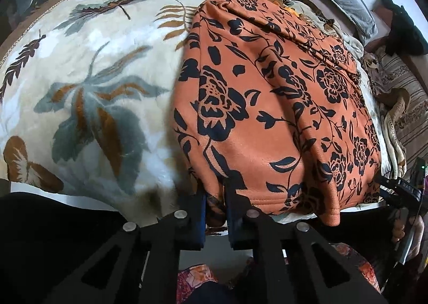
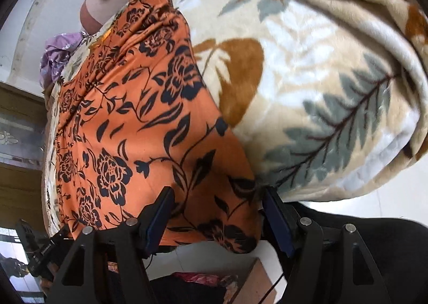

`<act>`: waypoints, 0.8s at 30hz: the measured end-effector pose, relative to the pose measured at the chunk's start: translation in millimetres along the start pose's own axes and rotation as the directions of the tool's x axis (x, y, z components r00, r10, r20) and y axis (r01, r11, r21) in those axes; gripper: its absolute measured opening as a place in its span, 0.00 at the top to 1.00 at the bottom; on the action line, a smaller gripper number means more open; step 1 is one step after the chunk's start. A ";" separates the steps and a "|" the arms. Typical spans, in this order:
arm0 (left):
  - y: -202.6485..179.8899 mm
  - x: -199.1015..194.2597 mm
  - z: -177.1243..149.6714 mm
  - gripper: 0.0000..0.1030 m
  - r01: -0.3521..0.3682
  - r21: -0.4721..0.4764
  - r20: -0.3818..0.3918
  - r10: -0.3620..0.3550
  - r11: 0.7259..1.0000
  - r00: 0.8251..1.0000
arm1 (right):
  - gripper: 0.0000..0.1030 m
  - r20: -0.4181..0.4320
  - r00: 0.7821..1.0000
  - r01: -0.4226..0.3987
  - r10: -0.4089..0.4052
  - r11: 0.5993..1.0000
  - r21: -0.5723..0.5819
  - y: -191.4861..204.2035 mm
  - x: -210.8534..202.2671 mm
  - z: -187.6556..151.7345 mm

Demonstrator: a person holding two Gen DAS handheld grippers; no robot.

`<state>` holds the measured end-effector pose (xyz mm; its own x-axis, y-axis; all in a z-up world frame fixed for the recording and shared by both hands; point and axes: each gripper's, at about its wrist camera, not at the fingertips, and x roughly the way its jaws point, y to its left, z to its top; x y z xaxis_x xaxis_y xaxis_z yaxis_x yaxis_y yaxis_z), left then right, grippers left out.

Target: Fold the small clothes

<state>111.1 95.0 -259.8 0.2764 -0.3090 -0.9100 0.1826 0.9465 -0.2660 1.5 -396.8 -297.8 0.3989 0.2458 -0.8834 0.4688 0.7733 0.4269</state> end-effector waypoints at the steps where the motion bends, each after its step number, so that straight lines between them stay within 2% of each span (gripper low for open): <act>1: -1.0 0.1 0.6 0.89 0.003 0.002 0.001 -0.003 1.000 1.000 | 0.42 -0.015 1.000 0.003 -0.003 1.000 -0.003 1.3 5.6 -1.1; 3: -2.1 -2.4 1.5 0.89 0.012 0.010 0.001 -0.012 1.000 1.000 | 0.51 -0.006 1.000 0.021 -0.021 0.999 -0.039 6.9 6.1 -4.7; 4: -2.7 -5.6 2.0 0.89 0.018 0.018 0.003 -0.018 1.000 1.000 | 0.72 -0.002 1.000 0.020 -0.021 0.997 -0.070 11.9 2.5 -6.6; 6: -2.6 -12.5 4.9 0.90 0.042 0.024 0.007 -0.042 0.999 0.999 | 0.92 0.018 1.000 0.010 -0.007 0.993 -0.121 20.9 -9.5 -9.3; 9: -0.1 -24.8 12.1 0.90 0.089 0.015 0.017 -0.089 0.996 0.996 | 0.93 0.054 0.998 -0.019 0.030 0.981 -0.192 34.1 -28.4 -8.4; 13: -0.2 -44.2 27.9 0.91 0.128 0.023 0.056 -0.129 0.991 0.990 | 0.93 0.101 0.982 -0.136 0.160 0.967 -0.214 47.0 -53.5 5.6; 15: -0.7 -56.5 40.8 0.91 0.152 0.032 0.081 -0.154 0.988 0.985 | 0.93 0.129 0.959 -0.219 0.251 0.951 -0.219 53.0 -66.5 18.6; 19: -0.5 -74.6 72.5 0.91 0.175 0.049 0.131 -0.180 0.983 0.975 | 0.93 0.197 0.911 -0.315 0.361 0.920 -0.232 73.6 -85.3 40.6; 24: -8.7 -80.3 128.0 0.91 0.178 0.084 0.175 -0.190 0.980 0.966 | 0.93 0.275 0.873 -0.339 0.403 0.906 -0.251 95.8 -98.5 89.3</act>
<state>208.0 99.7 -143.7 0.3979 -0.4949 -0.7725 0.3070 0.8653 -0.3962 77.6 -399.1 -152.6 0.7542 0.3654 -0.5456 0.0914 0.7644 0.6383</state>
